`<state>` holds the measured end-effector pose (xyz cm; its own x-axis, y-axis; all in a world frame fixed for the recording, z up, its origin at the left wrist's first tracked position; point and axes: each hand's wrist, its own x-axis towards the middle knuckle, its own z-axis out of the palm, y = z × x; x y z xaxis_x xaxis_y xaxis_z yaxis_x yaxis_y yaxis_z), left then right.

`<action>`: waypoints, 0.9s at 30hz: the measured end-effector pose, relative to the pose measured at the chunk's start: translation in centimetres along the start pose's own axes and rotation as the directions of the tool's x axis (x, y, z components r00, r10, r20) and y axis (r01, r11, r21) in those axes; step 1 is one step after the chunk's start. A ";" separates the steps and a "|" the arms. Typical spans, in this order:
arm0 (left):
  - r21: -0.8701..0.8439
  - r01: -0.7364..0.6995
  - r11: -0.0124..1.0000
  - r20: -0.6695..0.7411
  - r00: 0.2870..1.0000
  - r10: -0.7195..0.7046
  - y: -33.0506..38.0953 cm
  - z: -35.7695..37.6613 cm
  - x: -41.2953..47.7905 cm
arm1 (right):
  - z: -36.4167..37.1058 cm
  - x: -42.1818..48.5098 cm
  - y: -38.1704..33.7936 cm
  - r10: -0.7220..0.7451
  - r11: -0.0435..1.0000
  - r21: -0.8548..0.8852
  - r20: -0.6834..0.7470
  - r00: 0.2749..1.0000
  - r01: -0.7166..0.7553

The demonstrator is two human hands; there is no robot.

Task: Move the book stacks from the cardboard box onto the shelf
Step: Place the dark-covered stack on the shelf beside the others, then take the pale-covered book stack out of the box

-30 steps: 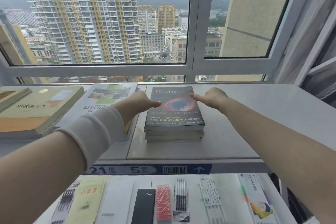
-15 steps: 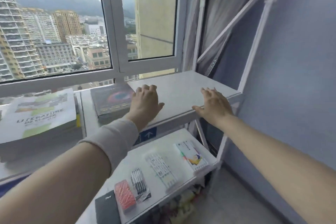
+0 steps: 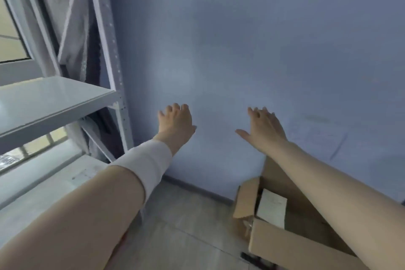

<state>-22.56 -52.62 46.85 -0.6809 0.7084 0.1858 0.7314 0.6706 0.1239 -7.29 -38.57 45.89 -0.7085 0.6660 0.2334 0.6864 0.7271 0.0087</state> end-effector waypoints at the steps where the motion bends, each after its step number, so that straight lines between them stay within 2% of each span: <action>1: 0.015 -0.047 0.999 0.015 0.999 0.047 3.3 1.1 0.2 | 0.3 -0.8 3.3 0.043 0.999 -0.025 0.020 0.999 -0.042; 6: 0.052 -0.290 0.956 0.104 0.953 0.283 17.8 6.7 1.1 | 2.5 -4.3 17.4 0.232 0.967 -0.128 0.098 0.968 -0.219; 13: 0.052 -0.460 0.886 0.196 0.875 0.443 32.8 14.5 5.6 | 7.7 -4.8 31.3 0.378 0.911 -0.248 0.179 0.908 -0.330; 19: -0.001 -0.493 0.870 0.309 0.827 0.469 41.5 22.6 11.9 | 15.1 -0.7 39.6 0.447 0.885 -0.279 0.292 0.846 -0.372; 27: 0.074 -0.519 0.852 0.501 0.758 0.418 46.2 33.2 17.8 | 25.4 3.4 45.6 0.444 0.896 -0.238 0.432 0.786 -0.375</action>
<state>-2.07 -1.74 23.51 -0.2286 0.9275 -0.2959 0.9735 0.2197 -0.0634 17.43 1.06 22.39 -0.3228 0.9175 -0.2324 0.9197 0.3620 0.1517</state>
